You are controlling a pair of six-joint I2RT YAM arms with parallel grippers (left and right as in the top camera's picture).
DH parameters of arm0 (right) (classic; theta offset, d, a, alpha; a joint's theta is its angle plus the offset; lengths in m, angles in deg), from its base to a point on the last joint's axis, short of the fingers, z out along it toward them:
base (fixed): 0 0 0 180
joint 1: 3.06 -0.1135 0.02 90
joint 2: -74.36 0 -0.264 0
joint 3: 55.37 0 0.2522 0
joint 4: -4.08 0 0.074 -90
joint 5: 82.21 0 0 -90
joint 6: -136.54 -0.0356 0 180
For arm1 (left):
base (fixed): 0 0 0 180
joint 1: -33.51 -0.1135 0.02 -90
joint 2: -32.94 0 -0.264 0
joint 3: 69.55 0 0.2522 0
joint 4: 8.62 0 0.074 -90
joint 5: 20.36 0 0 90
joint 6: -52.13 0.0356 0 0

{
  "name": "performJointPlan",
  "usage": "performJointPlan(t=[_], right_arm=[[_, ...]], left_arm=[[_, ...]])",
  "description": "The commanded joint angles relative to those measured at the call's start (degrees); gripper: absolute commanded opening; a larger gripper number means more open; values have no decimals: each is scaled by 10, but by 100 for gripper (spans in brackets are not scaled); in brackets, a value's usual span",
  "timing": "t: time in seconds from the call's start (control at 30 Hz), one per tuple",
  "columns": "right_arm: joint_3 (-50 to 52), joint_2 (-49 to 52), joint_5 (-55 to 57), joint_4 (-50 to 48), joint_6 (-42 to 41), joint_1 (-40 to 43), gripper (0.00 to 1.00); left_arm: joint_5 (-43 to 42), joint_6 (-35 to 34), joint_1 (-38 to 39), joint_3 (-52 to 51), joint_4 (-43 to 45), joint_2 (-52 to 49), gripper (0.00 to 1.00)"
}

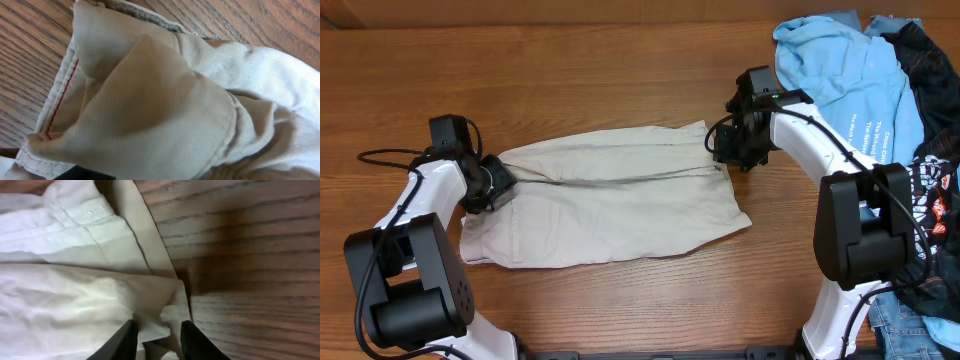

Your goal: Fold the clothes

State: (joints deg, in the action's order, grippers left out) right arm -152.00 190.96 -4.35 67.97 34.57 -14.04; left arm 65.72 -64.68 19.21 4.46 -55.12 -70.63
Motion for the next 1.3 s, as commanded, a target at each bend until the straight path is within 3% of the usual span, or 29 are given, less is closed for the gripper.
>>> performJointPlan(t=[0.0,0.03,0.07,0.1,0.53,0.73,0.93,1.27], right_arm=[[10,-14,-7,-9,0,-3,30],[10,-14,-9,-11,0,-3,25],[10,-14,-11,-14,0,-3,10],[10,-14,-16,-17,1,-3,4],[-19,-25,-56,-35,48,-3,4],[-38,-29,-53,-118,49,-2,4],[-38,-27,-10,-189,34,-2,4],[-36,-1,108,-188,-11,-2,4]], left_arm=[[52,11,-21,-31,-4,-39,57],[52,11,-21,-31,-4,-39,57],[52,11,-21,-31,-5,-39,57],[52,11,-21,-31,-5,-39,57],[54,11,-21,-31,-4,-39,57],[54,11,-21,-31,-4,-39,57],[54,11,-21,-31,-4,-39,57],[54,11,-21,-31,-4,-39,59]])
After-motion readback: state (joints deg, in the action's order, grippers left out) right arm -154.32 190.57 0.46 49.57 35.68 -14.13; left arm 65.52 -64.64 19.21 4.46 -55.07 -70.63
